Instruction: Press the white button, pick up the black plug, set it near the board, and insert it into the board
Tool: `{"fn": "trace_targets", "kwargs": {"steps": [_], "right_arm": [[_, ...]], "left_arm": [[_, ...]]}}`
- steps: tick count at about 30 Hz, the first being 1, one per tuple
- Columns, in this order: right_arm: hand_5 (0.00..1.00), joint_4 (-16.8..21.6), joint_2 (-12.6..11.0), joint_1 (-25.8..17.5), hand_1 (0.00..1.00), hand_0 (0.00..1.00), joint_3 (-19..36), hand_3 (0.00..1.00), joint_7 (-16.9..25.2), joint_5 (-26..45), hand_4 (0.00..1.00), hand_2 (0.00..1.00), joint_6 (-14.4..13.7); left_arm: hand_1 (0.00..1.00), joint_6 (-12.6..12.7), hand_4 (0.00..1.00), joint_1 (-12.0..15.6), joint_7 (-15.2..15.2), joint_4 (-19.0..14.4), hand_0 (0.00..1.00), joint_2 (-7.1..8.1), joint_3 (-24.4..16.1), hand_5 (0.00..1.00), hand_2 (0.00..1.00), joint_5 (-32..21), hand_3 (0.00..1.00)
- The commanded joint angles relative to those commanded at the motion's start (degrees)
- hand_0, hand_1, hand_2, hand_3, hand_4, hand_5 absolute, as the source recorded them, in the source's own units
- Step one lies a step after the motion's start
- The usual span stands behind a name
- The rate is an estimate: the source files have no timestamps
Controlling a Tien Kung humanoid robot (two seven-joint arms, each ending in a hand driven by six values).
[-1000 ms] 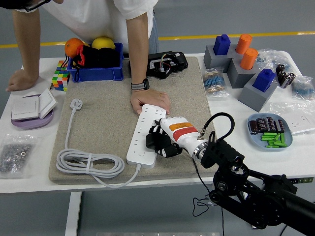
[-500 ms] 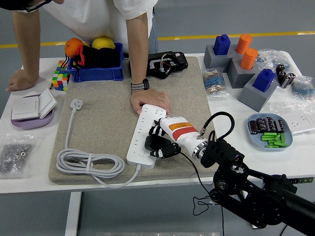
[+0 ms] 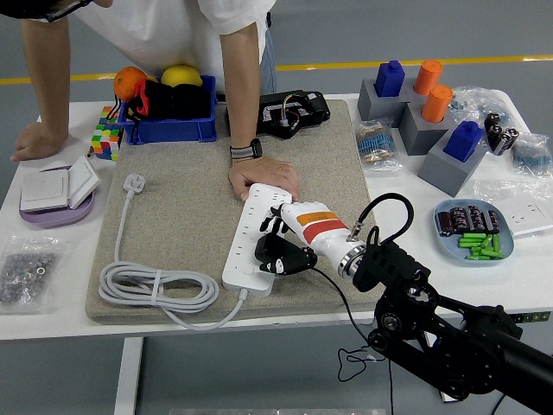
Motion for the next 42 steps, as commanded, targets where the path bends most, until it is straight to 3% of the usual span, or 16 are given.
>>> {"fn": "trace_targets", "kwargs": {"steps": [1, 6, 7, 8, 12, 13, 18, 19, 24, 25, 28, 35, 42], "right_arm": [[0.382, 0.30, -0.01, -0.03, 0.640, 0.603, 0.12, 0.698, -0.01, -0.01, 0.998, 0.650, 0.24], [0.382, 3.29, -0.22, -0.67, 0.640, 0.603, 1.27, 0.698, 0.12, 0.14, 0.998, 0.650, 1.53], [0.579, 4.19, -0.41, -0.95, 0.779, 0.748, 1.79, 0.792, 0.84, 0.53, 0.998, 0.779, 1.72], [0.579, 4.59, -0.51, -1.09, 0.779, 0.748, 2.04, 0.792, 1.22, 0.74, 0.998, 0.779, 1.77], [0.579, 7.85, -3.63, -3.02, 0.779, 0.748, 3.78, 0.792, 8.78, 6.68, 0.998, 0.779, 0.84], [0.785, 8.18, -4.35, -3.36, 0.947, 0.998, 3.88, 0.913, 10.42, 7.81, 0.998, 0.911, 0.54], [0.785, 8.18, -8.56, -5.41, 0.947, 0.998, 4.01, 0.913, 19.26, 12.97, 0.998, 0.911, -1.17], [0.906, 7.80, -9.15, -5.72, 0.988, 0.998, 3.90, 0.947, 20.69, 13.45, 0.978, 0.964, -1.48], [0.906, 4.40, -12.55, -7.21, 0.988, 0.998, 3.02, 0.947, 29.48, 16.21, 0.978, 0.964, -2.14], [0.916, 3.67, -13.25, -7.46, 0.991, 0.998, 2.75, 0.942, 31.38, 16.59, 0.776, 0.972, -2.39], [0.916, 1.93, -14.81, -8.26, 0.991, 0.998, 2.12, 0.942, 36.34, 17.55, 0.776, 0.972, -3.21], [0.910, -1.56, -16.35, -9.62, 0.982, 0.998, 1.13, 0.914, 38.65, 17.82, 0.769, 0.959, -3.78], [0.877, -2.19, -14.97, -9.81, 0.972, 0.998, -0.24, 0.889, 38.30, 18.49, 0.745, 0.941, -4.44]], "left_arm": [[0.632, -0.01, 0.587, 0.01, 0.02, 0.00, 0.625, -0.01, -0.07, 0.376, 0.640, 0.09, 0.694], [0.632, 0.01, 0.587, -0.04, -0.03, 0.00, 0.625, -0.08, 0.11, 0.376, 0.640, -0.16, 0.694], [0.631, 0.01, 0.587, -0.10, -0.04, 0.00, 0.626, -0.10, 0.08, 0.376, 0.640, -0.12, 0.694], [0.631, 0.01, 0.587, -0.12, -0.05, 0.00, 0.626, -0.11, 0.07, 0.376, 0.640, -0.10, 0.694], [0.631, -0.01, 0.587, -0.18, -0.14, 0.00, 0.626, -0.09, 0.21, 0.376, 0.640, -0.26, 0.694], [0.631, 0.00, 0.586, -0.14, -0.14, 0.00, 0.625, -0.07, 0.04, 0.376, 0.640, -0.12, 0.694], [0.631, -0.02, 0.586, 0.01, -0.01, 0.00, 0.625, -0.06, -0.70, 0.376, 0.640, 0.59, 0.694], [0.631, -0.03, 0.586, 0.00, 0.00, 0.00, 0.626, -0.07, -0.65, 0.376, 0.640, 0.53, 0.693], [0.631, 0.08, 0.586, -0.30, -0.22, 0.00, 0.626, 0.00, 0.25, 0.376, 0.640, -0.56, 0.693], [0.631, 0.08, 0.586, -0.36, -0.19, 0.00, 0.626, 0.02, 0.25, 0.376, 0.640, -0.54, 0.694], [0.631, 0.10, 0.586, -0.39, -0.16, 0.00, 0.626, 0.08, 0.25, 0.376, 0.640, -0.53, 0.694], [0.631, 0.01, 0.586, -0.31, -0.01, 0.00, 0.625, 0.19, -0.08, 0.376, 0.640, -0.03, 0.694], [0.632, -0.04, 0.586, -0.48, -0.05, 0.00, 0.625, 0.41, 0.28, 0.376, 0.640, 0.01, 0.694]]}}
